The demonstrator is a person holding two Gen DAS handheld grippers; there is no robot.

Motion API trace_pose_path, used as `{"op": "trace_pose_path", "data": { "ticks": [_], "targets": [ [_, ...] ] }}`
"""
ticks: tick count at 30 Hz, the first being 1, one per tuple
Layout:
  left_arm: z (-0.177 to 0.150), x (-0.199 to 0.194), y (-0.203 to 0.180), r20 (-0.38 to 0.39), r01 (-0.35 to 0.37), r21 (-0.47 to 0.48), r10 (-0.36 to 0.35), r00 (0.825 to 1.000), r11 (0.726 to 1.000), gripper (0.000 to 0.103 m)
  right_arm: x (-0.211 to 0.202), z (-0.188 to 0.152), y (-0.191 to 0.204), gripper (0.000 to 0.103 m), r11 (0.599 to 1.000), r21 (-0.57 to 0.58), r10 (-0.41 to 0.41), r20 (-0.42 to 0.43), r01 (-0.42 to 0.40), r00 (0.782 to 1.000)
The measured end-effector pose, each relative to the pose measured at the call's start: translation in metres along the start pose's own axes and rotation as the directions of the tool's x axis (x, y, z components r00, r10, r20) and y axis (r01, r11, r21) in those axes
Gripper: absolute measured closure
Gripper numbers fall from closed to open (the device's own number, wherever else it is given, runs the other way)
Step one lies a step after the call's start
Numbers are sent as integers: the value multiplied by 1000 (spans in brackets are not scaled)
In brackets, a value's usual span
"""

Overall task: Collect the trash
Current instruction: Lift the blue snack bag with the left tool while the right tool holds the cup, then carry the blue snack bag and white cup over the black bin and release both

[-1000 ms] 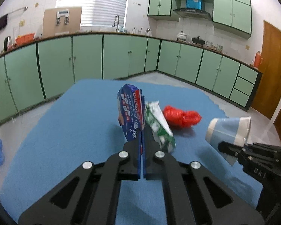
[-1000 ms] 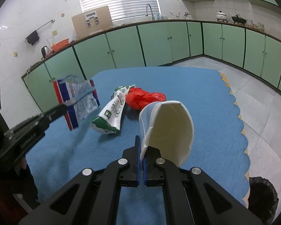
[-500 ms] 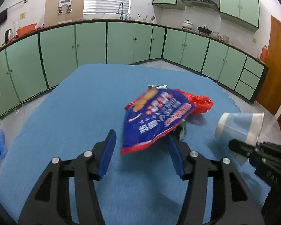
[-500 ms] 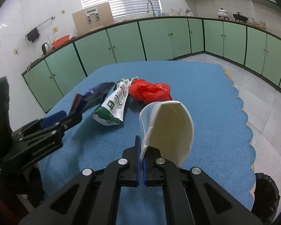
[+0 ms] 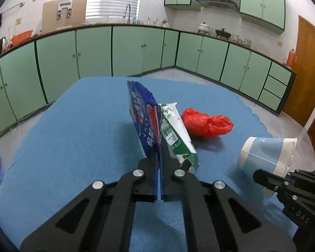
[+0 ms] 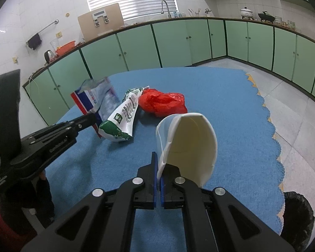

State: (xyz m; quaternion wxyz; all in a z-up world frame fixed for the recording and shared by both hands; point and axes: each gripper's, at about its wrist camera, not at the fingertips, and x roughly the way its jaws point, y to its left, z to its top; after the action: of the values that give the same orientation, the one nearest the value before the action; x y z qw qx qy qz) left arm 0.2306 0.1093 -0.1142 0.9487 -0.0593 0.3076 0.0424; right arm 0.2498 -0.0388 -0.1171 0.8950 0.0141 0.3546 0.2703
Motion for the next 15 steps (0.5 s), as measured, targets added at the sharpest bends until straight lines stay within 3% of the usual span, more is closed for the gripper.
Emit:
{"op": "trace_pose_path", "data": {
  "ticks": [8, 15],
  "targets": [
    [3, -33, -7, 58, 34, -4, -34, 998, 999, 103, -24, 3, 7, 101, 999, -37, -7, 48, 8, 999],
    [6, -59, -34, 93, 99, 32, -101, 990, 995, 103, -58, 5, -5, 101, 1000, -1, -17, 95, 17, 995]
  ]
}}
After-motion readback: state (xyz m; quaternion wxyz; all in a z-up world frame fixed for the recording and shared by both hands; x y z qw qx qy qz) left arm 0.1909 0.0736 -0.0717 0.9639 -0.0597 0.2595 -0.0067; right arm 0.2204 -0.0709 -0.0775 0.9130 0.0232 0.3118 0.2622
